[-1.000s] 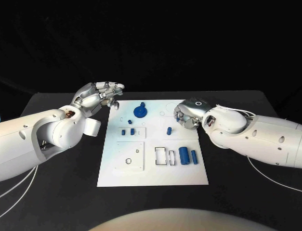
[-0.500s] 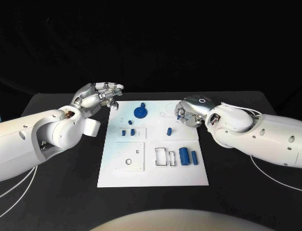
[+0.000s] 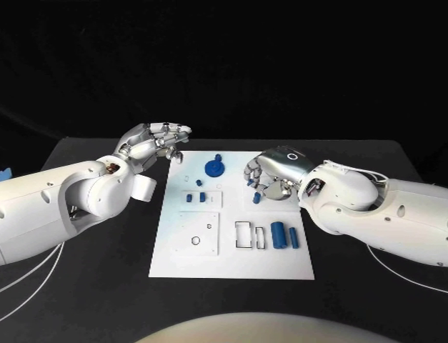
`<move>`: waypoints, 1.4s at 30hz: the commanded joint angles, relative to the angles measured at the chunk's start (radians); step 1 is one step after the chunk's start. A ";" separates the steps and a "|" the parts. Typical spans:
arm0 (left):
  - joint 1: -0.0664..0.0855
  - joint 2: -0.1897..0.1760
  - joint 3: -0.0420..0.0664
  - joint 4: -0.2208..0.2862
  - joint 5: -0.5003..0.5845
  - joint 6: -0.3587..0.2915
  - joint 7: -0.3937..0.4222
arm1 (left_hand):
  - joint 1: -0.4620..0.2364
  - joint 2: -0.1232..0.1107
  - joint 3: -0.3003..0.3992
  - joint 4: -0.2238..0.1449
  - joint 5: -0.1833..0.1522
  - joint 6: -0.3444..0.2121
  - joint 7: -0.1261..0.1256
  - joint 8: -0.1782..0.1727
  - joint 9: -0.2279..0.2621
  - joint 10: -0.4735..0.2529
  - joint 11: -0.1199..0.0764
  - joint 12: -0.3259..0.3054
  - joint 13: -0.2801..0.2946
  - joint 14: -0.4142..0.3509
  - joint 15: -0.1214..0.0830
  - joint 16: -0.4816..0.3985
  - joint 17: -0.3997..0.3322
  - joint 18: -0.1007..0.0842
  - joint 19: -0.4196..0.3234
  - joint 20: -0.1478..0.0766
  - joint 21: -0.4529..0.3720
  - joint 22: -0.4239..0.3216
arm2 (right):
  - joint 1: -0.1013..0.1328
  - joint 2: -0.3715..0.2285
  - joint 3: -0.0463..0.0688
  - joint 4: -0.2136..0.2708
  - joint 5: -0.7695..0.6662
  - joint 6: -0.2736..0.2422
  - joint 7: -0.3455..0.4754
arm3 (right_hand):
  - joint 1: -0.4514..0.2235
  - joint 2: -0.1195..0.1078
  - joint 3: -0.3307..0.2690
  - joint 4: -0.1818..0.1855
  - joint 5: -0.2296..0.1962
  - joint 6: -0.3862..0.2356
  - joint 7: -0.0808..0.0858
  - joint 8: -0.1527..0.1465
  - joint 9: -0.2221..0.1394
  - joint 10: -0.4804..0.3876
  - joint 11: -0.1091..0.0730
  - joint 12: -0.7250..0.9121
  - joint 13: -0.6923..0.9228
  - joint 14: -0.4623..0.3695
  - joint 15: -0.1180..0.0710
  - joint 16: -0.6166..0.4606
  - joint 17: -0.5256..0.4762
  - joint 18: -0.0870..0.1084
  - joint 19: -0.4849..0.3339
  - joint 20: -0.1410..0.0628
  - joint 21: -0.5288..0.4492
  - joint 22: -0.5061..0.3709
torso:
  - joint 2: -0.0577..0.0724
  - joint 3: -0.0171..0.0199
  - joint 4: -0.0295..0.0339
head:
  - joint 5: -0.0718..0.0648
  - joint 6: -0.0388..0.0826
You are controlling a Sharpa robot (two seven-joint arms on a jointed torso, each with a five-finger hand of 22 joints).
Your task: Assemble the parts on the task board
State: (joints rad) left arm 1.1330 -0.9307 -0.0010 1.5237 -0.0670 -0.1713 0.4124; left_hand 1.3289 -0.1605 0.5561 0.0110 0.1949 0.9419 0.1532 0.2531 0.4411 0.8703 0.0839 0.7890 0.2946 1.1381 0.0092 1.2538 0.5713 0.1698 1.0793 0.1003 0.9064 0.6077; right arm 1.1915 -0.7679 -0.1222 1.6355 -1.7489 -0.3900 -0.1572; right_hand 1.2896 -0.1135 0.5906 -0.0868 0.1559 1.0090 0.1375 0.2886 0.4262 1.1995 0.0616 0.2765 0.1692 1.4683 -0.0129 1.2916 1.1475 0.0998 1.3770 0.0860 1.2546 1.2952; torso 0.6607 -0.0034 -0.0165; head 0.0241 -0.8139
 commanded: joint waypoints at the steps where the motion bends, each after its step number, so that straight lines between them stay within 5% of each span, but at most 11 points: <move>1: 0.000 0.006 0.001 -0.002 -0.005 0.010 0.008 | -0.004 0.003 0.005 -0.001 0.003 -0.007 0.000 -0.003 0.001 -0.006 0.000 -0.007 -0.001 -0.003 0.005 0.006 -0.001 0.014 0.001 0.006 -0.005 0.000 | -0.004 0.017 0.001 0.020 0.007 -0.006 0.006 | -0.009 0.004 0.001 0.008 -0.006 0.004 -0.005 0.002 0.002 -0.006 -0.004 -0.003 0.000 0.028 -0.006 0.005 -0.003 -0.016 0.003 0.000 0.002 0.000 | 0.000 -0.0007 0.0017 | 0.022 -0.001; 8: 0.000 0.018 0.001 -0.007 -0.005 0.011 0.008 | -0.005 0.003 0.005 -0.001 0.003 -0.008 0.001 -0.003 0.002 -0.007 0.001 -0.008 -0.002 -0.004 0.005 0.005 -0.003 0.014 0.000 0.006 -0.005 0.000 | -0.019 0.061 0.000 0.029 0.020 0.004 0.016 | -0.010 0.004 0.002 0.008 -0.006 0.003 -0.004 0.001 0.002 -0.006 -0.003 -0.004 0.000 0.028 -0.006 0.004 -0.005 -0.015 0.001 0.000 -0.001 -0.002 | -0.001 -0.0033 0.0054 | 0.059 -0.008; 17: 0.000 0.034 0.001 -0.010 -0.005 0.013 0.007 | -0.005 0.003 0.005 -0.001 0.003 -0.008 0.001 -0.003 0.002 -0.007 0.001 -0.008 -0.002 -0.004 0.005 0.005 -0.003 0.014 0.000 0.006 -0.005 0.000 | -0.062 0.132 -0.006 0.008 0.028 0.021 0.029 | -0.010 0.005 0.003 0.009 -0.006 0.001 -0.004 0.000 0.002 -0.007 -0.003 -0.004 0.001 0.027 -0.006 0.004 -0.005 -0.015 0.000 0.000 -0.002 -0.003 | 0.000 -0.0022 0.0039 | 0.097 -0.020; 29: 0.000 0.043 0.001 -0.009 -0.005 0.016 0.004 | -0.005 0.002 0.005 -0.001 0.003 -0.008 0.001 -0.003 0.004 -0.007 0.001 -0.010 -0.003 -0.005 0.006 0.005 -0.003 0.014 0.000 0.007 -0.005 0.000 | -0.100 0.186 -0.013 -0.044 0.028 0.033 0.036 | -0.012 0.006 0.003 0.011 -0.006 -0.002 -0.003 -0.001 0.003 -0.009 -0.002 -0.006 0.002 0.027 -0.006 0.003 -0.007 -0.014 -0.003 0.000 -0.007 -0.007 | 0.002 -0.0017 0.0017 | 0.125 -0.038; 42: 0.000 0.045 0.001 -0.009 -0.007 0.019 0.004 | -0.004 0.002 0.005 -0.002 0.003 -0.009 0.002 -0.003 0.004 -0.008 0.002 -0.010 -0.003 -0.005 0.006 0.005 -0.003 0.014 0.000 0.007 -0.005 0.000 | -0.127 0.204 -0.016 -0.064 0.026 0.040 0.042 | -0.013 0.007 0.003 0.012 -0.007 -0.003 -0.002 -0.001 0.004 -0.009 -0.002 -0.006 0.003 0.027 -0.005 0.003 -0.007 -0.014 -0.003 0.001 -0.007 -0.007 | 0.001 -0.0008 0.0009 | 0.135 -0.050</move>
State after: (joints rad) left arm 1.1329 -0.8883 -0.0011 1.5136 -0.0680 -0.1699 0.4115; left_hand 1.3289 -0.1605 0.5561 0.0110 0.1949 0.9383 0.1569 0.2531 0.4446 0.8704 0.0839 0.7842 0.2928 1.1345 0.0128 1.2538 0.5680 0.1698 1.0793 0.1003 0.9064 0.6077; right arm 1.0660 -0.5653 -0.1382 1.5732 -1.7185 -0.3634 -0.1256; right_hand 1.2855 -0.1095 0.5936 -0.0782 0.1527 1.0020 0.1369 0.2861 0.4291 1.1968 0.0591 0.2764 0.1706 1.4683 -0.0128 1.2916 1.1412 0.0998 1.3769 0.0861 1.2507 1.2895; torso 0.6621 -0.0047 -0.0147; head 0.1573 -0.8622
